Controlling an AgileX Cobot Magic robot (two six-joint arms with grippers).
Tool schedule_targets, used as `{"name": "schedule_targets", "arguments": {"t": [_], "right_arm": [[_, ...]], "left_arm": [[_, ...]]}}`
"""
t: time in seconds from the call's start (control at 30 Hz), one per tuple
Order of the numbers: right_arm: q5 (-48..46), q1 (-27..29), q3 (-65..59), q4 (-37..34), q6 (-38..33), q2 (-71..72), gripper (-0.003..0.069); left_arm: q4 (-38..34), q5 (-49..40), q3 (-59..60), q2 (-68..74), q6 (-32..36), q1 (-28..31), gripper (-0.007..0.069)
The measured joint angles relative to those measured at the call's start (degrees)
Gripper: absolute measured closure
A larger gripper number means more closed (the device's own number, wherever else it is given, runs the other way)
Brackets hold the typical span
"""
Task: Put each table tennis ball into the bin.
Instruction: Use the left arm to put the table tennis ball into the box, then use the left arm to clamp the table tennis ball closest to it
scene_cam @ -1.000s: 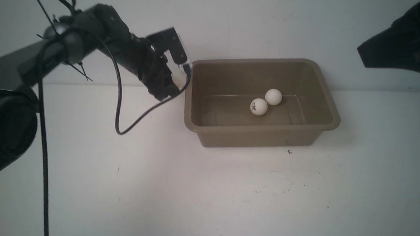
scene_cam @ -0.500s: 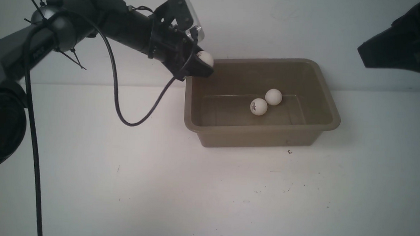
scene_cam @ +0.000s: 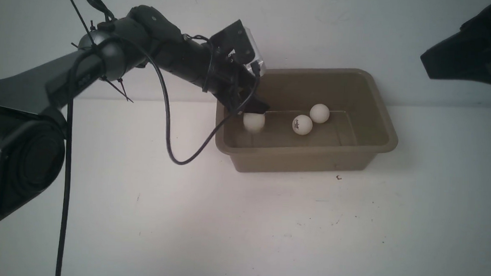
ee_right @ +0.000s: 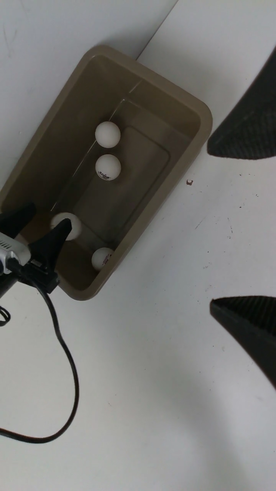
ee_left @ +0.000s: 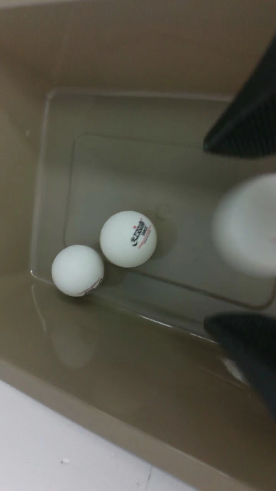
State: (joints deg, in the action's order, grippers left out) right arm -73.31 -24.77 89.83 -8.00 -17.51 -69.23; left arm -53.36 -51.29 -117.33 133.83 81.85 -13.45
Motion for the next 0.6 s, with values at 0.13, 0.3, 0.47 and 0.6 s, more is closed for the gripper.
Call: {"name": "schedule_targets", "arguments": {"t": [0.13, 0.3, 0.47, 0.6], "right_arm": [[0.0, 0.0, 0.0, 0.1, 0.0, 0.0, 0.0219], [0.0, 0.0, 0.0, 0.2, -0.1, 0.0, 0.0219], [0.0, 0.0, 0.0, 0.5, -0.1, 0.0, 0.0219], [0.0, 0.0, 0.0, 0.6, -0.1, 0.0, 0.0219]], "left_arm": [[0.7, 3.8, 0.0, -0.3, -5.6, -0.2, 0.0025], [8.1, 3.3, 0.0, -2.7, -11.3, 1.0, 0.0092], [15.1, -0.5, 0.0, -4.9, -17.5, 4.5, 0.0149], [18.4, -3.9, 0.0, -4.9, -19.7, 8.1, 0.0157]]}}
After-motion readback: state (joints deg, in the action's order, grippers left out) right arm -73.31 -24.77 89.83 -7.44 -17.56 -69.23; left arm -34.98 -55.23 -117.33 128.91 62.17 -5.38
